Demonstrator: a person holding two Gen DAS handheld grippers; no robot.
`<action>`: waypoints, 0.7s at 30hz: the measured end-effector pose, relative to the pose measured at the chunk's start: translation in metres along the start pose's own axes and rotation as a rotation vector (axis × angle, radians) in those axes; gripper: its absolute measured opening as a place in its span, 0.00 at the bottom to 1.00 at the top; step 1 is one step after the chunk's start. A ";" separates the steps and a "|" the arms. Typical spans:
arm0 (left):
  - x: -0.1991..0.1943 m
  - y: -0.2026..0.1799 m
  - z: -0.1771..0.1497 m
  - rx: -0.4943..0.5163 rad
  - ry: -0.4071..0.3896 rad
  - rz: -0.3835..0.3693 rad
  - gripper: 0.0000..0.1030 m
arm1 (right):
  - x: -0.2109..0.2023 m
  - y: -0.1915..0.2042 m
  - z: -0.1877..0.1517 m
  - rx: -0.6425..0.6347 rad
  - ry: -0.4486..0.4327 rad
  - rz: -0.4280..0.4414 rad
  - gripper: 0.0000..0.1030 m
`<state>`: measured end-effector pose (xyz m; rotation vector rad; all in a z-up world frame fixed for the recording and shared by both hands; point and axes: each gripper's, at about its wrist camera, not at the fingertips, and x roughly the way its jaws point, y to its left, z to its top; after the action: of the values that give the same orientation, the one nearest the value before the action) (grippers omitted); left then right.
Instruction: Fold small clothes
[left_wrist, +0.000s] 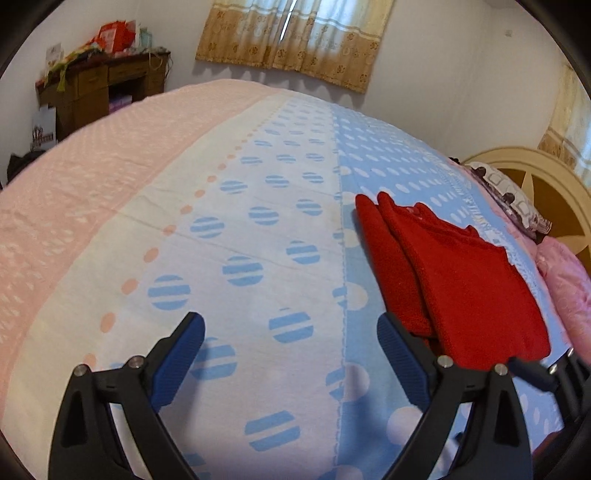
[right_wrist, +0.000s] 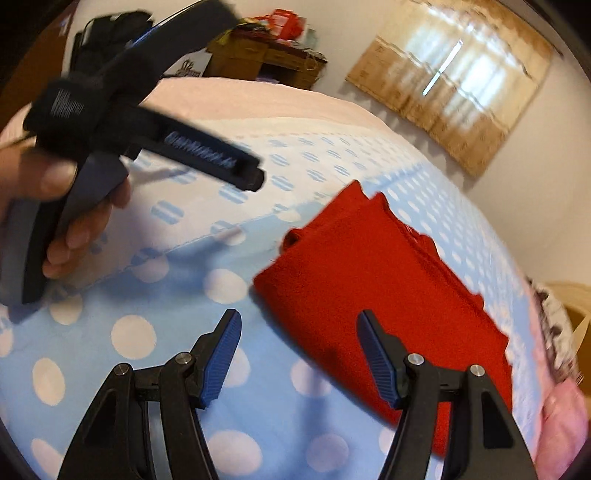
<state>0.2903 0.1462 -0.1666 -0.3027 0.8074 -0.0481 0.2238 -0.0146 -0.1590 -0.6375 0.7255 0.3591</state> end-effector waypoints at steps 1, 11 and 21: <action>0.003 0.003 0.001 -0.022 0.015 -0.016 0.94 | 0.002 0.002 0.000 -0.014 -0.003 -0.013 0.64; 0.020 0.000 0.030 -0.088 0.109 -0.171 0.94 | 0.017 0.014 -0.002 -0.064 -0.016 -0.107 0.64; 0.064 -0.040 0.058 -0.066 0.218 -0.280 0.94 | 0.021 0.014 -0.005 -0.035 -0.032 -0.129 0.64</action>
<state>0.3794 0.1125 -0.1623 -0.4769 0.9790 -0.3217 0.2288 -0.0057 -0.1828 -0.7070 0.6456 0.2631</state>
